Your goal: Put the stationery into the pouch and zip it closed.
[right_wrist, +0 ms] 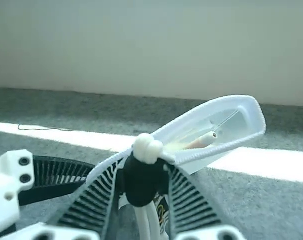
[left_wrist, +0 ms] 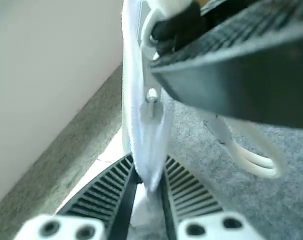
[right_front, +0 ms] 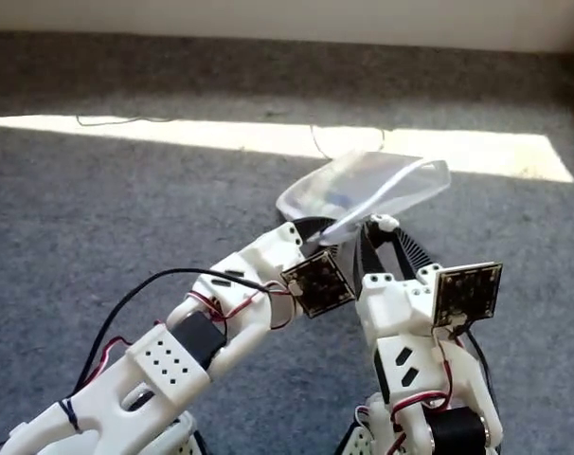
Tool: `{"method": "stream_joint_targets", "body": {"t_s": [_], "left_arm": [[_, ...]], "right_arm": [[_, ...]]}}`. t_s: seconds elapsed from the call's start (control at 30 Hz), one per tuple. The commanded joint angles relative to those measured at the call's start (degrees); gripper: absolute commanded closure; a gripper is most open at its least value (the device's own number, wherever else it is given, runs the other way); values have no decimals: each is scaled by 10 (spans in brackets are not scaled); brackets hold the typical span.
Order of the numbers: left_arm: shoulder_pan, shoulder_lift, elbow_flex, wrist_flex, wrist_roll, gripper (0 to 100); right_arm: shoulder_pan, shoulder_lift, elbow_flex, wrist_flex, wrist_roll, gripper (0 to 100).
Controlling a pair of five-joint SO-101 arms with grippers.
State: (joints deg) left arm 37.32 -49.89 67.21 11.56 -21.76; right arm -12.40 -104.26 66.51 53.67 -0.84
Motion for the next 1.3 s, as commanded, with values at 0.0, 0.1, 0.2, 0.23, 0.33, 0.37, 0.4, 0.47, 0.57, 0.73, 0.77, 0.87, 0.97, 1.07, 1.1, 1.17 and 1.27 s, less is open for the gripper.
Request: {"method": "stream_joint_targets", "body": {"t_s": [0.0, 0.1, 0.2, 0.23, 0.33, 0.37, 0.4, 0.47, 0.57, 0.73, 0.77, 0.87, 0.97, 1.07, 1.1, 1.17, 1.27], "left_arm": [[-14, -34, 2, 0, -4, 995], [-14, -44, -3, 40, -4, 995], [-14, -65, -2, 62, -4, 995], [-17, -73, -1, 70, -4, 995], [-29, -96, -2, 89, -3, 995], [-29, -102, -2, 93, -3, 995], [-29, -108, -2, 99, -3, 995], [-29, -116, -2, 113, -3, 995], [-29, -126, -1, 116, -4, 995], [-29, -130, 0, 117, -5, 995], [-29, -130, 0, 117, -5, 995], [-29, -130, 1, 117, -5, 995], [-29, -130, 1, 117, -5, 995], [-29, -130, 1, 118, -5, 995], [-29, -130, 1, 121, -5, 995], [-29, -131, -3, 131, -5, 995], [-30, -133, -3, 132, -5, 995]], "right_arm": [[13, -7, -37, -58, -11, 994], [16, -7, -36, -86, -11, 994], [51, -7, -36, -108, -11, 994], [65, -7, -36, -116, -11, 994], [88, -7, -27, -131, -11, 994], [91, -7, -19, -142, -11, 994], [91, -7, -8, -153, -11, 994], [91, -7, 15, -178, -11, 994], [93, -7, 35, -206, -10, 994], [141, -7, 43, -236, -11, 994], [152, -7, 43, -240, -11, 994], [170, -7, 43, -240, -11, 994], [179, -7, 44, -240, -9, 994], [196, -7, 72, -275, -8, 994], [202, -7, 86, -292, -8, 994], [213, -7, 116, -326, -8, 994], [228, -7, 143, -354, -8, 994]]}}
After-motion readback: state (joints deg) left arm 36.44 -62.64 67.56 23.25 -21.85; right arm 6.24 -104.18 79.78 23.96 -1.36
